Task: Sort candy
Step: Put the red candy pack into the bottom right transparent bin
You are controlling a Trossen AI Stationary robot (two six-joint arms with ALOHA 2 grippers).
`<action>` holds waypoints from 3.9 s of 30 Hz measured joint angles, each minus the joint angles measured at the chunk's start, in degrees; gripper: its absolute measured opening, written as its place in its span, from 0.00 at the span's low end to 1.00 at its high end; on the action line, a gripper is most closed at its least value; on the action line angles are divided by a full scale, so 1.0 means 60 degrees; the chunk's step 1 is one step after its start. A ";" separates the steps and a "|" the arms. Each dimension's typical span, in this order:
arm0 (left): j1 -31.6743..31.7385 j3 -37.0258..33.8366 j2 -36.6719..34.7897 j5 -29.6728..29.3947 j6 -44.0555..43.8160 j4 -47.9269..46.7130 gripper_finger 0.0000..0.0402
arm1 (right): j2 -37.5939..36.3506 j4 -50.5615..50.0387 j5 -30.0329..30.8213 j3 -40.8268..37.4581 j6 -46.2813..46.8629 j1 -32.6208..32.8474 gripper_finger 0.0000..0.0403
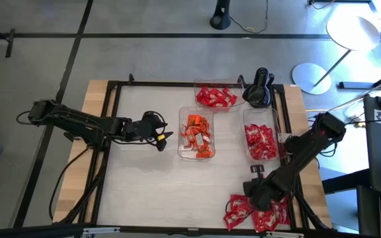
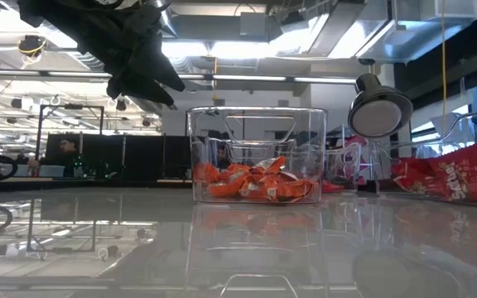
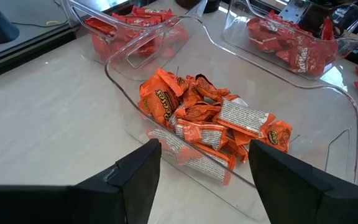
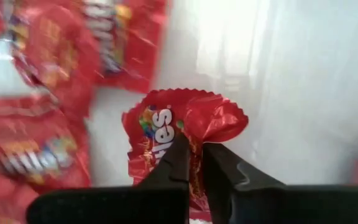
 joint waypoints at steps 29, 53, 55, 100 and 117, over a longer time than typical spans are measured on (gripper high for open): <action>0.0018 0.0000 0.0000 0.0000 -0.0038 0.0007 0.58 | -0.6675 -0.6069 0.4975 0.0017 0.3600 -0.2328 0.02; 0.0018 0.0000 0.0000 0.0000 -0.0131 0.0000 0.58 | -0.6624 -0.6082 0.3796 0.0017 0.3139 -0.3976 0.53; 0.0018 0.0000 0.0000 0.0000 -0.0136 0.0001 0.58 | -0.6623 -0.5487 0.3079 0.0017 0.3074 -0.3963 0.58; 0.0007 0.0000 0.0000 0.0000 -0.0176 -0.0022 0.58 | -0.1622 -0.0650 -0.1358 -0.1889 0.6383 -0.0391 0.59; 0.0000 0.0000 0.0000 0.0000 -0.0248 -0.0005 0.58 | -0.1717 -0.1416 -0.1165 0.0253 0.6038 0.0328 0.59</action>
